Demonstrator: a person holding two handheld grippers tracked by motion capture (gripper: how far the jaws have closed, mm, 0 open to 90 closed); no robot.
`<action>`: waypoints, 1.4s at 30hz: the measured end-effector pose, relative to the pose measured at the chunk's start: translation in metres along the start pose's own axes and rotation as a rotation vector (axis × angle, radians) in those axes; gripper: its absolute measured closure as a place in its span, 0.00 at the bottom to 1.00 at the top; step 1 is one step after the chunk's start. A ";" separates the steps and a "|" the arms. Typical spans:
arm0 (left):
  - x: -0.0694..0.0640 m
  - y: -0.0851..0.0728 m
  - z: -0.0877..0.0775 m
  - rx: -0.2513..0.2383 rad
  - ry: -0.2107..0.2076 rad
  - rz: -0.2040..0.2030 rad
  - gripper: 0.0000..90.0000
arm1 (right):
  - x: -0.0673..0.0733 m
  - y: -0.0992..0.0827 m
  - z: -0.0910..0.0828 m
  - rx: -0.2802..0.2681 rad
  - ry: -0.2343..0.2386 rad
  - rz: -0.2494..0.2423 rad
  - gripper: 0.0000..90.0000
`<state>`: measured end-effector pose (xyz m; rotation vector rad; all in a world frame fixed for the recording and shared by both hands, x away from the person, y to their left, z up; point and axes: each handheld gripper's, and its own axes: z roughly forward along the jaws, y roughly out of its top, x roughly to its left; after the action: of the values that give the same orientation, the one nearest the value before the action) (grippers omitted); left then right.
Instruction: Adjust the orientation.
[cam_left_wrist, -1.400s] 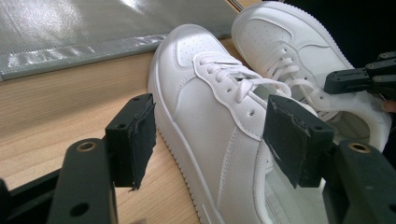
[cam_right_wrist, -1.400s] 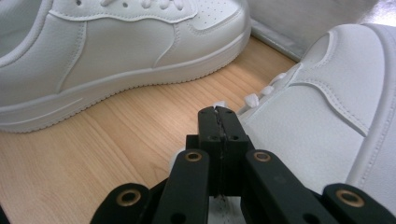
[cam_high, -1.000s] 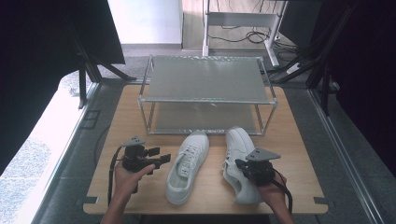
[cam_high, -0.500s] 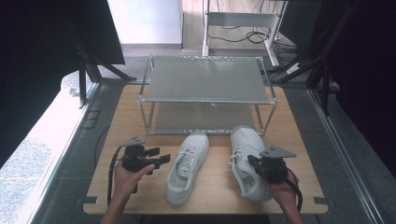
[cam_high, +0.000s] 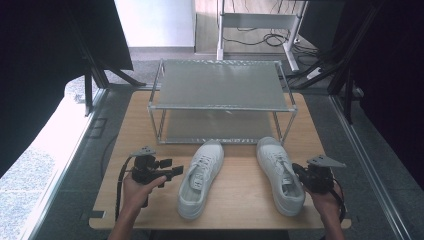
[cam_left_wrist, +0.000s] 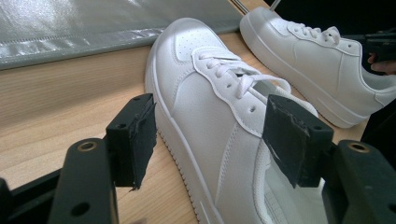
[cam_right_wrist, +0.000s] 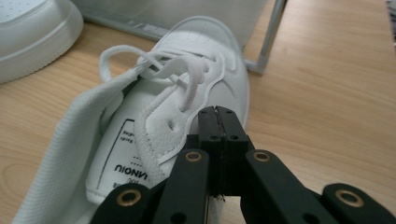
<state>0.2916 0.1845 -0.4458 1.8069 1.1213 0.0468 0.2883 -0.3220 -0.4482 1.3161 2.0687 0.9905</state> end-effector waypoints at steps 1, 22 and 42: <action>0.000 0.000 -0.001 -0.002 0.001 -0.003 0.39 | 0.000 0.000 -0.001 -0.010 -0.004 0.006 1.00; 0.001 0.001 -0.009 -0.026 -0.010 -0.025 0.39 | 0.084 0.001 -0.039 -0.045 0.123 -0.118 1.00; 0.003 0.000 -0.007 -0.012 -0.004 -0.028 0.39 | 0.062 -0.044 -0.041 0.091 0.092 -0.077 1.00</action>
<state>0.2901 0.1910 -0.4431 1.7798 1.1413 0.0332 0.2083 -0.2900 -0.4593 1.2465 2.2395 0.9502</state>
